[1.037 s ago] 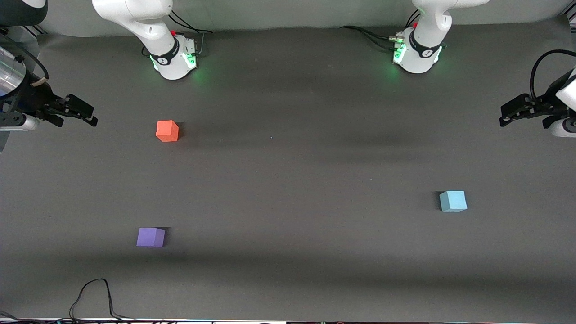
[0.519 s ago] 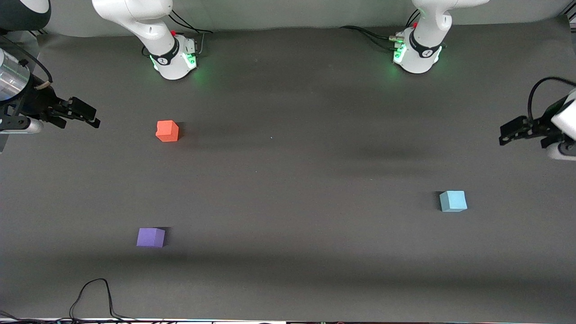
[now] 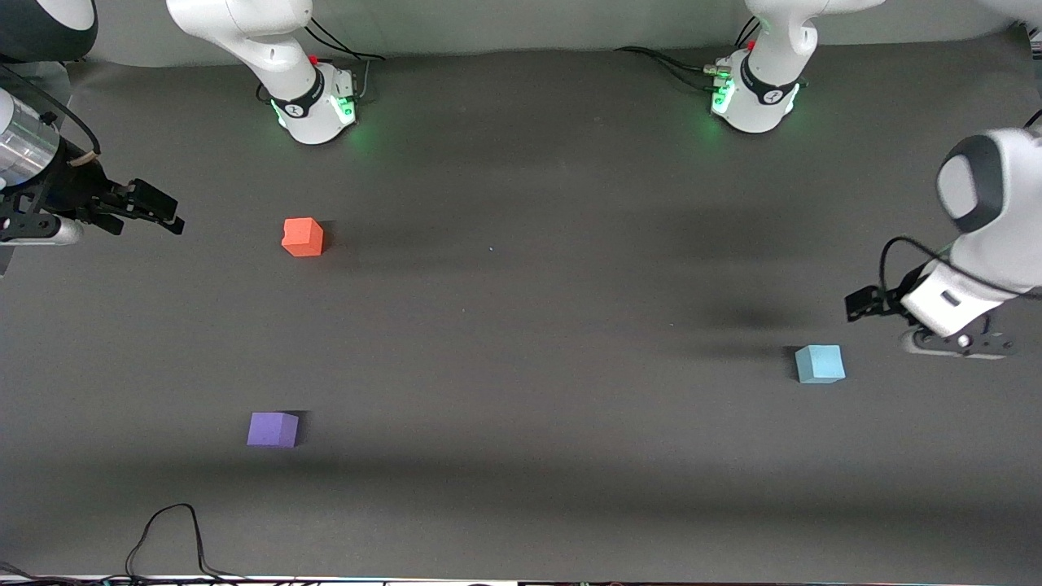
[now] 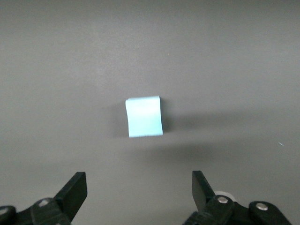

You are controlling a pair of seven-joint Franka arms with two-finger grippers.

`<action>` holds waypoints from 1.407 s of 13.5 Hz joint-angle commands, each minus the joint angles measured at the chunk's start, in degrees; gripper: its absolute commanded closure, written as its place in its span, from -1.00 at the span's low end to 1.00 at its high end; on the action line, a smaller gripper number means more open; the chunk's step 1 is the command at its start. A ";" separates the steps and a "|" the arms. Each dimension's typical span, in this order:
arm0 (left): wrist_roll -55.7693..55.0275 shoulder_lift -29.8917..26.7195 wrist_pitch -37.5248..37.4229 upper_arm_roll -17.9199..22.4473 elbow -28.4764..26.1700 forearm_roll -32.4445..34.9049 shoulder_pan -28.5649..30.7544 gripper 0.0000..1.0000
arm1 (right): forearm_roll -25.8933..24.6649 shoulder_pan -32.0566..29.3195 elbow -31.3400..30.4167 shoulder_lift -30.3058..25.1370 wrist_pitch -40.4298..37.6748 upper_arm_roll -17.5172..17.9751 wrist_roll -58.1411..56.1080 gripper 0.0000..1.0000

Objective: Place blue block between orange and purple blocks
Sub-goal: 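Reach the left gripper down to the light blue block and grasp it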

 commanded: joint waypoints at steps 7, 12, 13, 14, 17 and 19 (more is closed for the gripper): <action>0.92 17.30 26.36 -0.03 -2.47 0.16 0.10 -1.00 | -0.68 0.16 -0.75 -0.45 0.70 0.09 -1.25 -1.00; 0.57 19.09 27.71 -0.03 -1.95 0.16 0.09 -0.58 | -0.68 0.16 -0.75 -0.80 0.17 -0.08 -1.60 -1.00; 0.31 19.08 27.36 -0.03 -1.68 0.16 0.09 -0.22 | -0.68 0.16 -0.75 -0.81 0.17 -0.08 -1.78 -1.00; 0.04 19.08 27.27 -0.03 -1.59 0.16 0.09 0.03 | -0.68 0.16 -0.75 -0.81 0.17 -0.08 -1.78 -1.00; 0.04 19.08 27.27 -0.03 -1.50 0.16 0.09 0.11 | -0.68 0.16 -0.75 -0.81 0.17 -0.08 -1.78 -1.00; 0.30 18.47 26.23 -0.03 -0.63 0.16 0.18 0.11 | -0.68 0.16 -0.75 -0.89 0.09 -0.08 -1.78 -1.00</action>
